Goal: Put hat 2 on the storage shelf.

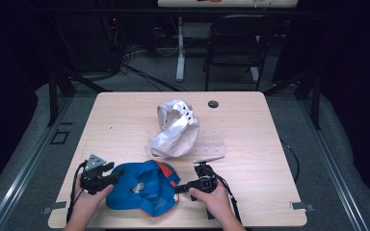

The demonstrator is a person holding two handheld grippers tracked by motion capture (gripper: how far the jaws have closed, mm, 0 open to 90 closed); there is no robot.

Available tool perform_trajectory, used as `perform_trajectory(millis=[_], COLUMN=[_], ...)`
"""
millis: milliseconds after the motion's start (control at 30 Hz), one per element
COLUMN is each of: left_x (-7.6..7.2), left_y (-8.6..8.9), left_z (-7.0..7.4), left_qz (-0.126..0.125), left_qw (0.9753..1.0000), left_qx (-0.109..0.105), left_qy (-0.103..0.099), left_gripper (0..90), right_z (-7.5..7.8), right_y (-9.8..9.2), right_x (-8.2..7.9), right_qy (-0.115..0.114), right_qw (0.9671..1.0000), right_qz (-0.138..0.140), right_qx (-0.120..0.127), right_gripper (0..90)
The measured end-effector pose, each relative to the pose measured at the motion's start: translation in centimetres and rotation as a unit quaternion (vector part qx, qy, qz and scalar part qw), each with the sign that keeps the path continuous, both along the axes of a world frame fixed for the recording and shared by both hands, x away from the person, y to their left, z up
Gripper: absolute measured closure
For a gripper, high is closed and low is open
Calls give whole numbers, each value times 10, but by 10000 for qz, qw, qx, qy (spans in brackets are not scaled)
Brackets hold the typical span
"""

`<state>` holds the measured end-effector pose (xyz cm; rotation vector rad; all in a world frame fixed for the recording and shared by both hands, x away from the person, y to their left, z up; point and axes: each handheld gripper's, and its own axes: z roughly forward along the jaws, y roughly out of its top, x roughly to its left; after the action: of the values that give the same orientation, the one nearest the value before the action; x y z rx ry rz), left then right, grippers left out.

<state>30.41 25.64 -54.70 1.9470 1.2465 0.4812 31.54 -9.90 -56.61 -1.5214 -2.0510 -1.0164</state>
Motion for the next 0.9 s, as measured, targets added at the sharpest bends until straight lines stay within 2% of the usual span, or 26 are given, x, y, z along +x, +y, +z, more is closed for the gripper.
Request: perform_trajectory(millis=[67, 200, 300, 433, 500, 567, 733, 767, 833, 900], left_x=[0, 0, 0, 0, 0, 0, 0, 0, 0, 0], left_y=[0, 0, 0, 0, 0, -1, 0, 0, 0, 0], left_z=[0, -1, -1, -1, -1, -1, -1, -1, -1, 0], left_qz=[-1, 3, -2, -2, -6, 0, -9, -10, -10, -10], left_qw=[10000, 10000, 10000, 10000, 10000, 10000, 10000, 10000, 10000, 10000], left_qx=[7, 8, 24, 30, 29, 18, 27, 28, 27, 34], left_qy=[1, -3, -3, -6, -9, -18, -20, -19, -21, -19], left_gripper=[492, 492, 492, 492, 492, 492, 492, 492, 492, 492], right_z=[-3, -8, -10, -9, -7, -6, -1, 1, 2, 5], right_y=[3, 8, 10, 10, 9, 8, 5, 4, 5, 4], right_x=[1, 3, 4, 4, 3, 3, 2, 3, 2, 2], right_qy=[69, 99, 157, 149, 185, 183, 276, 258, 256, 269], right_qw=[10000, 9998, 9998, 9997, 9997, 9997, 9991, 9996, 9992, 9991], right_qz=[3, 73, 128, 190, 174, 96, 34, 67, -46, 29], right_qx=[48, -130, -84, 51, 34, 124, 305, 129, 304, 330], right_gripper=[577, 585, 615, 700, 727, 753, 772, 773, 775, 776])
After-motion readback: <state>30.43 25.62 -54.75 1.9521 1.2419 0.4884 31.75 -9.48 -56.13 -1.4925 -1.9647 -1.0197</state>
